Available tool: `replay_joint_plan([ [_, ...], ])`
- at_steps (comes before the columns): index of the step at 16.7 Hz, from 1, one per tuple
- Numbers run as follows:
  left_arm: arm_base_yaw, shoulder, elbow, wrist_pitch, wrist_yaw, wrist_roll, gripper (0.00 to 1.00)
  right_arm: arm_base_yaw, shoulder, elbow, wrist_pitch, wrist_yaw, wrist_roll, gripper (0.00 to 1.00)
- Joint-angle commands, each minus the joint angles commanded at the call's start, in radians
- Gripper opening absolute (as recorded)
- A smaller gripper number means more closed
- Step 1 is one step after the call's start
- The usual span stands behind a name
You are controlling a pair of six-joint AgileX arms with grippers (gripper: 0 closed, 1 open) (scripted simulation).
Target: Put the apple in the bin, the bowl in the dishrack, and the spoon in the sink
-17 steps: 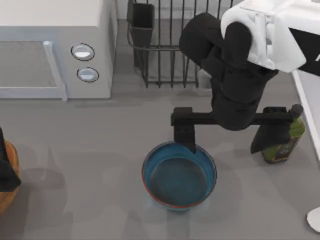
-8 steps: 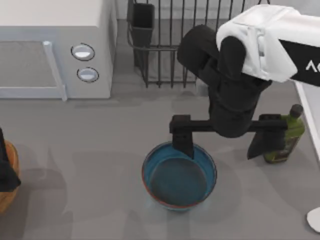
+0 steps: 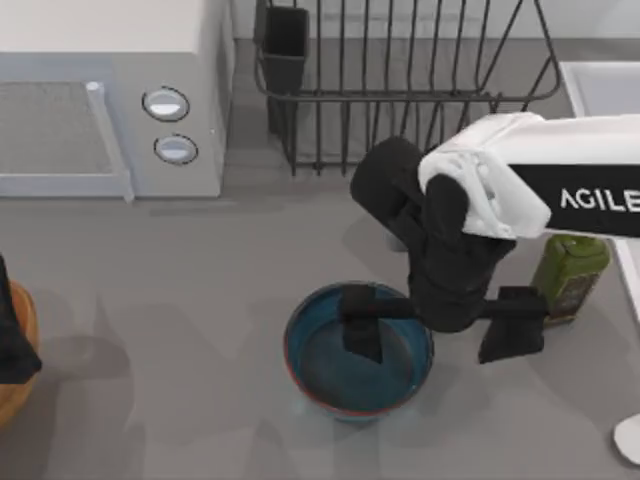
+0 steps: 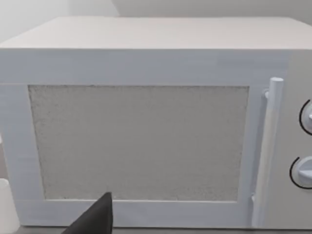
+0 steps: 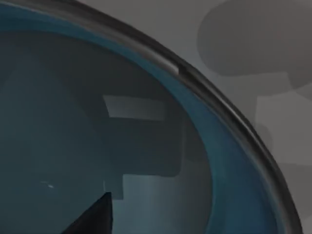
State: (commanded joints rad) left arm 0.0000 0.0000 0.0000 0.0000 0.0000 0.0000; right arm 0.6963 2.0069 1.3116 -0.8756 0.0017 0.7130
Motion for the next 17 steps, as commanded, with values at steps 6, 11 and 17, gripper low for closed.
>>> replay_joint_plan([
  [6,0.0,0.0,0.0,0.0,0.0,0.0,1.0,0.0,0.0,0.0,0.0,0.0,0.0,0.77],
  [11,0.0,0.0,0.0,0.0,0.0,0.0,1.0,0.0,0.0,0.0,0.0,0.0,0.0,0.4],
  [17,0.0,0.0,0.0,0.0,0.0,0.0,1.0,0.0,0.0,0.0,0.0,0.0,0.0,0.0],
])
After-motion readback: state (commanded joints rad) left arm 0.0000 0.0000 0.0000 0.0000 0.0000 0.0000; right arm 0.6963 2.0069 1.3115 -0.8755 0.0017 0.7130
